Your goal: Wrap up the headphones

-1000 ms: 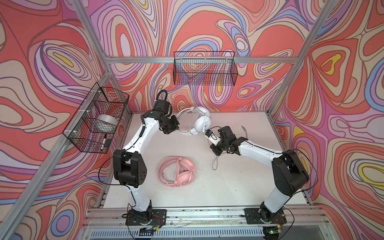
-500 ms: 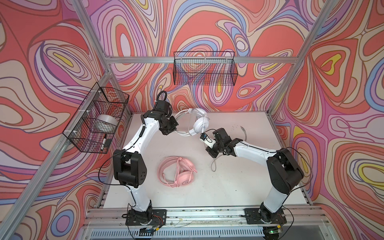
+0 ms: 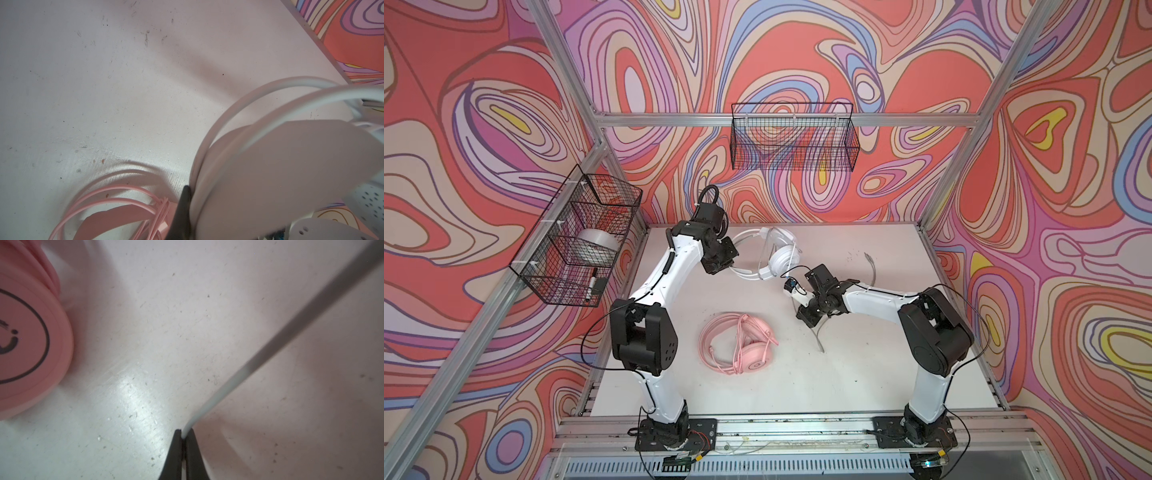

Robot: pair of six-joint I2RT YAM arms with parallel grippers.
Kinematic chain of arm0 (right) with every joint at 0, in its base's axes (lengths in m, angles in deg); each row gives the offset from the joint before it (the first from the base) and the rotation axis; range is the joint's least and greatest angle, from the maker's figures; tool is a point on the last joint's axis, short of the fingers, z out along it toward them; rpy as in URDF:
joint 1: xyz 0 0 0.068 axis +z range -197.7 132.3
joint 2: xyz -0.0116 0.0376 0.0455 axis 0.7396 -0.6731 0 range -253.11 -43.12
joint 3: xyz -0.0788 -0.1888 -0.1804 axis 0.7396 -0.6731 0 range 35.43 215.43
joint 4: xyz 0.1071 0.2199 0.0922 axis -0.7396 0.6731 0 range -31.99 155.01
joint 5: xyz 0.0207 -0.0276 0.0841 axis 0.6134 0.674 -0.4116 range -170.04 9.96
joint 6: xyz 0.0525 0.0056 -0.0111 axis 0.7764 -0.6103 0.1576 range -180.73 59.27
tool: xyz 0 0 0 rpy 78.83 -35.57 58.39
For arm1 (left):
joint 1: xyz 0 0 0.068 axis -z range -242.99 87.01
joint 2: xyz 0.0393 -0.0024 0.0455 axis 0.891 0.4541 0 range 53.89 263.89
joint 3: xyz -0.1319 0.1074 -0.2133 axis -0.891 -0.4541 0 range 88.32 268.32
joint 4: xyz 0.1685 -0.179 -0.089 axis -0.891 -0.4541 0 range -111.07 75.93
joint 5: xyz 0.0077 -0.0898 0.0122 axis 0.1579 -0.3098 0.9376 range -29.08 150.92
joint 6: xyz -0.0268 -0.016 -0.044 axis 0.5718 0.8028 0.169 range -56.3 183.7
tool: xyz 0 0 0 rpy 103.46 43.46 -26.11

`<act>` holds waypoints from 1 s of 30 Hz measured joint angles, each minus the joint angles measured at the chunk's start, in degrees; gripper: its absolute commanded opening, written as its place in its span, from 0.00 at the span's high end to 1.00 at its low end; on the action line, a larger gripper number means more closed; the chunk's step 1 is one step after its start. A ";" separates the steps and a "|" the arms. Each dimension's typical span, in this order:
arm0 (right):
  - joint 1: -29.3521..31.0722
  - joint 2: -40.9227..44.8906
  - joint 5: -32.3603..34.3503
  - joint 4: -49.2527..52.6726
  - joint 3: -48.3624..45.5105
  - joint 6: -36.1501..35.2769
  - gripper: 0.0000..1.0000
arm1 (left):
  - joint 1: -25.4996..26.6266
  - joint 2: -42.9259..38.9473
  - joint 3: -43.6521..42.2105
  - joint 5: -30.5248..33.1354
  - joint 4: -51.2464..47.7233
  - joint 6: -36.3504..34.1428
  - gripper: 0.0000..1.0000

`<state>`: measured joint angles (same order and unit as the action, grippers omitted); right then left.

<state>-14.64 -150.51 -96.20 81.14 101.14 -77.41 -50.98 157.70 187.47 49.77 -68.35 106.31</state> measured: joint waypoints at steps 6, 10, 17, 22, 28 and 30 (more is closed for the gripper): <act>0.00 -0.39 -0.35 2.73 0.11 0.31 0.96 | 0.02 0.00 0.96 0.20 -0.63 -0.74 1.00; -0.02 -0.48 -0.35 5.22 0.44 0.57 0.92 | 0.07 0.00 1.03 0.31 -1.53 -0.90 1.00; 0.02 -0.39 -0.44 10.12 0.83 1.09 0.84 | -0.09 0.00 1.46 0.59 -0.11 0.28 1.00; 0.04 0.04 -0.39 12.24 0.83 1.42 0.80 | -0.44 0.00 3.67 0.72 3.19 1.57 1.00; 0.04 0.15 0.09 14.67 1.16 1.60 0.80 | -0.44 0.00 3.96 0.76 3.91 2.05 1.00; 0.04 0.15 0.44 15.82 1.40 1.57 0.80 | -0.44 0.00 3.96 0.90 3.91 2.05 1.00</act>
<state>-14.59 -150.36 -95.77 96.97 102.54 -75.84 -51.42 157.70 191.43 50.66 -64.44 108.37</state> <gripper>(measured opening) 0.197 0.084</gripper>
